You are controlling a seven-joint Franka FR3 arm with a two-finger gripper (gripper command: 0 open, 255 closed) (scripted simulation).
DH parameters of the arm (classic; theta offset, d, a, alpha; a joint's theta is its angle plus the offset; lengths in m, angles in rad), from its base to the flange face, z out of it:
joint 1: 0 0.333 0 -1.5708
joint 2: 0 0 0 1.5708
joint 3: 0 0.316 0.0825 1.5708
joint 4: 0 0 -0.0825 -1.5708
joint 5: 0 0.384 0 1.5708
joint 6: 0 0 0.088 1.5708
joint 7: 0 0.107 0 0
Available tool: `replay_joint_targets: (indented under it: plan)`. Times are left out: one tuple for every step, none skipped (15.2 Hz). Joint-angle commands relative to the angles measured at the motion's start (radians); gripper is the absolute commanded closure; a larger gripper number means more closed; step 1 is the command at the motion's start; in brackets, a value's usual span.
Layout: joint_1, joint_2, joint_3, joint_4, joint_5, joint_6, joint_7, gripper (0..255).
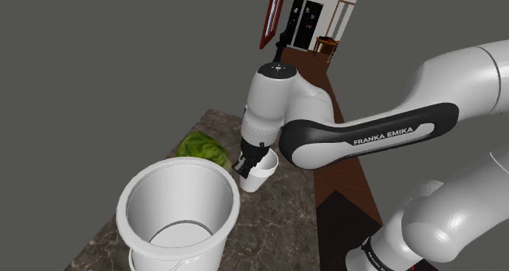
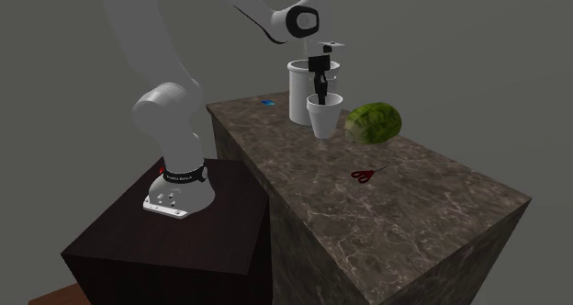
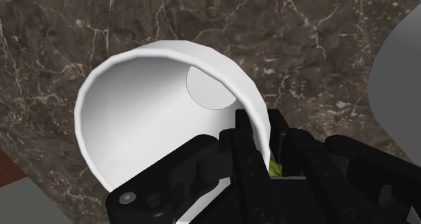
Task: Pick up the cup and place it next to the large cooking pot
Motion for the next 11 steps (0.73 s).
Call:
replay_joint_targets:
  plan:
    - [-0.002,0.011,0.004,-0.016,-0.008,0.026,0.009,255]
    - [-0.003,0.019,0.006,-0.024,-0.014,0.040,0.015,255]
    - [-0.004,0.026,0.008,-0.031,-0.020,0.053,0.021,255]
    - [-0.006,0.034,0.010,-0.038,-0.026,0.066,0.028,255]
    - [-0.007,0.043,0.013,-0.045,-0.033,0.079,0.035,255]
    - [-0.009,0.051,0.015,-0.051,-0.040,0.093,0.042,255]
    - [-0.011,0.068,0.019,-0.062,-0.054,0.116,0.055,255]
    - [-0.011,0.068,0.019,-0.062,-0.054,0.116,0.055,255]
    - [-0.011,0.068,0.019,-0.062,-0.054,0.116,0.055,255]
    - [-0.011,0.068,0.019,-0.062,-0.054,0.116,0.055,255]
    - [-0.011,0.068,0.019,-0.062,-0.054,0.116,0.055,255]
